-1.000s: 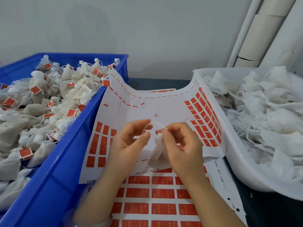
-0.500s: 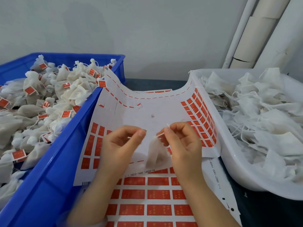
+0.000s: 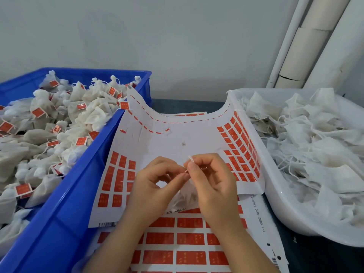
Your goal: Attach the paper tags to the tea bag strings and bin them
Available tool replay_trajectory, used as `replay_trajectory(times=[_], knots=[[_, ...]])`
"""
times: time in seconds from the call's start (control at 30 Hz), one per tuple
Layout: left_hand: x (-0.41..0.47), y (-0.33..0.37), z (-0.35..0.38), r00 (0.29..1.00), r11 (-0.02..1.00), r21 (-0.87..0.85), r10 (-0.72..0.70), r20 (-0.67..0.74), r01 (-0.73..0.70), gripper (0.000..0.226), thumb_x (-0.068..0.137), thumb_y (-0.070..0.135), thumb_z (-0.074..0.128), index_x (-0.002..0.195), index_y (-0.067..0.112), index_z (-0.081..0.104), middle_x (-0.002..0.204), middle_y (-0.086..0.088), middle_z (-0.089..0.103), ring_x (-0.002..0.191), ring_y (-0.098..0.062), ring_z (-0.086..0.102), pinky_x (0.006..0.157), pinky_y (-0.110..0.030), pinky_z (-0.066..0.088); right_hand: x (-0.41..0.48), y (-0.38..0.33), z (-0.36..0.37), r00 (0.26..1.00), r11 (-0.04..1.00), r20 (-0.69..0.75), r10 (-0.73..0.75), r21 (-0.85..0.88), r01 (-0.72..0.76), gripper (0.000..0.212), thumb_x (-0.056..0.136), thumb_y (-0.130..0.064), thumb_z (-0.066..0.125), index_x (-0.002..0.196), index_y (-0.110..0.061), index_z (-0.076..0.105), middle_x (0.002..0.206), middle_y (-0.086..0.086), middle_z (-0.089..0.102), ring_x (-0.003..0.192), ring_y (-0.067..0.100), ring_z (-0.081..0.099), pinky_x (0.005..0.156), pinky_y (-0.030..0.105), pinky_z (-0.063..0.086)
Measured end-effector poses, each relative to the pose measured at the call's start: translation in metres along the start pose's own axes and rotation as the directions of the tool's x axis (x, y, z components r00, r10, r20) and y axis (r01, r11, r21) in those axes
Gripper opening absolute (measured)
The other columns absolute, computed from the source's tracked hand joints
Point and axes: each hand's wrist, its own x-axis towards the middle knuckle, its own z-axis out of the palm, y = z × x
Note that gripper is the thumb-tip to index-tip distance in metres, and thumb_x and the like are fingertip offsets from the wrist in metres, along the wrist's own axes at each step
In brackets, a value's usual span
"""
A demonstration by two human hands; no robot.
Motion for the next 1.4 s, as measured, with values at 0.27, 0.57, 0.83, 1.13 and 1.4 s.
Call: replay_trajectory(times=[0.27,0.57,0.83,1.13,1.4], knots=[[-0.004,0.001,0.001,0.997,0.996,0.049,-0.072,-0.04,0.074,0.02,0.075,0.047,0.058,0.082,0.031,0.066,0.062,0.007,0.062,0.054,-0.009,0.057,0.051,-0.013,0.046,0.002,-0.004,-0.004,0.999,0.98,-0.018,0.029,0.199,-0.025,0.007,0.083,-0.019,0.057,0.08,-0.014,0.061,0.072,-0.007,0.067,0.069,0.005,0.063,0.066,0.014,0.05],[0.004,0.0,-0.003,0.955,0.933,-0.242,-0.289,-0.067,0.265,0.033,0.062,0.038,0.067,0.08,0.011,0.066,0.066,-0.003,0.068,0.056,-0.016,0.065,0.051,-0.019,0.053,-0.001,-0.009,0.0,0.997,0.978,0.077,0.002,0.207,-0.018,0.011,0.081,-0.013,0.064,0.08,-0.023,0.068,0.076,-0.003,0.071,0.068,0.008,0.067,0.063,0.015,0.052],[0.001,-0.002,-0.004,0.956,0.929,-0.246,-0.293,-0.03,0.277,0.014,0.075,0.0,0.069,0.077,0.01,0.06,0.07,-0.003,0.066,0.066,-0.02,0.067,0.059,-0.02,0.054,0.0,-0.004,0.003,0.999,0.998,0.019,0.045,-0.036,-0.045,0.01,0.077,-0.037,0.06,0.084,-0.034,0.067,0.084,-0.02,0.069,0.084,0.0,0.064,0.068,0.009,0.049],[-0.002,0.003,-0.005,0.987,0.95,-0.266,-0.152,0.058,0.162,0.018,0.072,-0.001,0.068,0.075,0.01,0.054,0.066,0.004,0.061,0.06,-0.006,0.06,0.055,-0.015,0.049,0.002,0.003,0.001,0.996,0.997,0.087,0.03,-0.079,-0.023,0.008,0.083,-0.031,0.056,0.086,-0.029,0.063,0.103,-0.023,0.062,0.104,0.004,0.058,0.084,0.023,0.052],[-0.004,0.0,-0.006,0.998,0.98,-0.193,-0.048,0.038,0.054,0.014,0.074,0.005,0.063,0.081,0.017,0.058,0.078,-0.001,0.063,0.072,-0.019,0.064,0.063,-0.025,0.054,0.006,0.006,0.0,0.984,0.982,0.115,0.136,-0.148,-0.119,0.028,0.079,-0.049,0.04,0.089,-0.031,0.06,0.091,-0.023,0.061,0.09,-0.002,0.058,0.073,0.011,0.049]])
